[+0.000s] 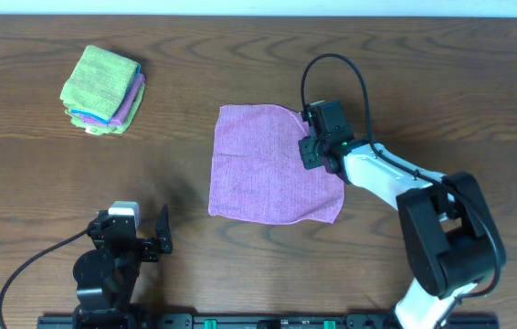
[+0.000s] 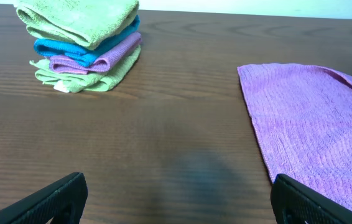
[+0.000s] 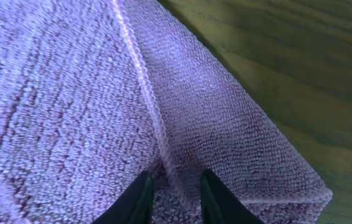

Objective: Fold the cloth

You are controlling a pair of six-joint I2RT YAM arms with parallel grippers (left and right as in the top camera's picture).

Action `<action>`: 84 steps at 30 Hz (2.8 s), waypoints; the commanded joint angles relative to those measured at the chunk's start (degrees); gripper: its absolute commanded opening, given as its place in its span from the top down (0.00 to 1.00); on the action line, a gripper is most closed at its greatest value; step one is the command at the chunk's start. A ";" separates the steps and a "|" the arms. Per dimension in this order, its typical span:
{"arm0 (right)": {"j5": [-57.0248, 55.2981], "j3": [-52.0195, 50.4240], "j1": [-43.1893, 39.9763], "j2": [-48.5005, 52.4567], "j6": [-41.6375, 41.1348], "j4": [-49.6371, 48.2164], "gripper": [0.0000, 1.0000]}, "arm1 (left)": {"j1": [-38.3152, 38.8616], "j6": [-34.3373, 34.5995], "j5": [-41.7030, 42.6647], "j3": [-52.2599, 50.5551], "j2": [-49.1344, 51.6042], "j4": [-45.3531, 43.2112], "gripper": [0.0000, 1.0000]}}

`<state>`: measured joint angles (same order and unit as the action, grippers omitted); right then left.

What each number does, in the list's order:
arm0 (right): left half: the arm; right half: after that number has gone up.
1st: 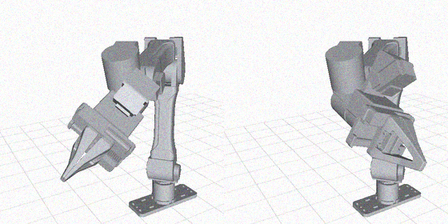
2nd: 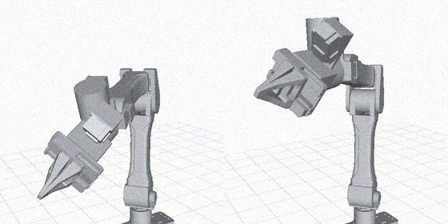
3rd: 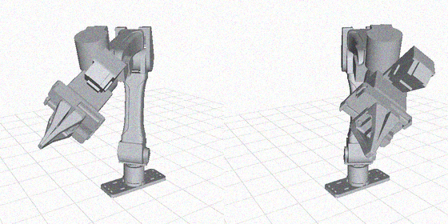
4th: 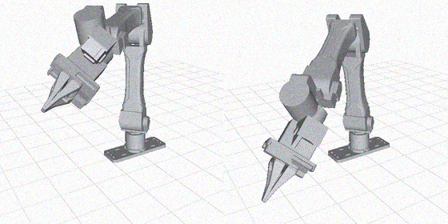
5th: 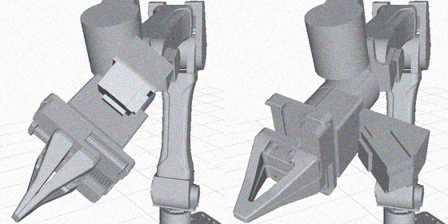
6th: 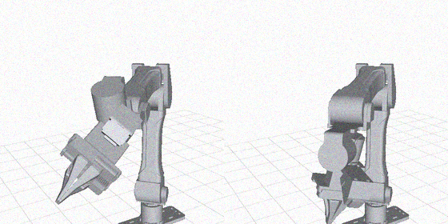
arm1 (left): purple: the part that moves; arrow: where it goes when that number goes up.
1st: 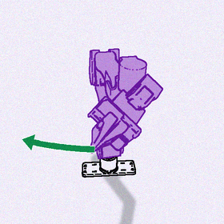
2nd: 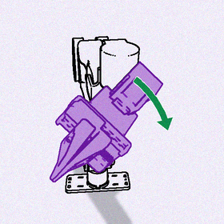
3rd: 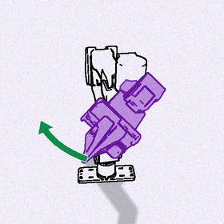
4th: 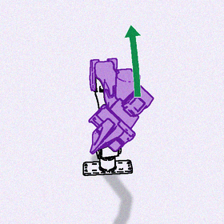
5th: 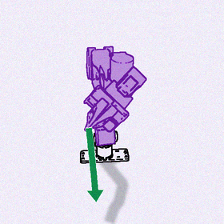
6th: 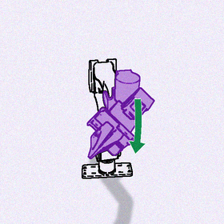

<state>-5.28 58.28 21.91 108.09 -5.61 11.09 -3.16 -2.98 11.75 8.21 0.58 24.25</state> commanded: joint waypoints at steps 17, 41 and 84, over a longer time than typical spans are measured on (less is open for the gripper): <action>-1.38 0.52 -1.81 0.79 0.13 -1.20 0.98 | 0.13 0.22 -0.11 -1.07 -0.33 0.44 0.05; -14.21 0.57 -9.60 0.79 -0.13 -14.43 0.77 | 0.13 0.22 -0.11 -1.07 -0.33 0.44 0.05; 4.66 -16.79 1.05 -28.59 -23.78 25.24 0.98 | 0.13 0.22 -0.11 -1.07 -0.33 0.44 0.05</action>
<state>-0.40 42.85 22.74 79.37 -26.63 37.08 -3.16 -2.98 11.75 8.21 0.58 24.25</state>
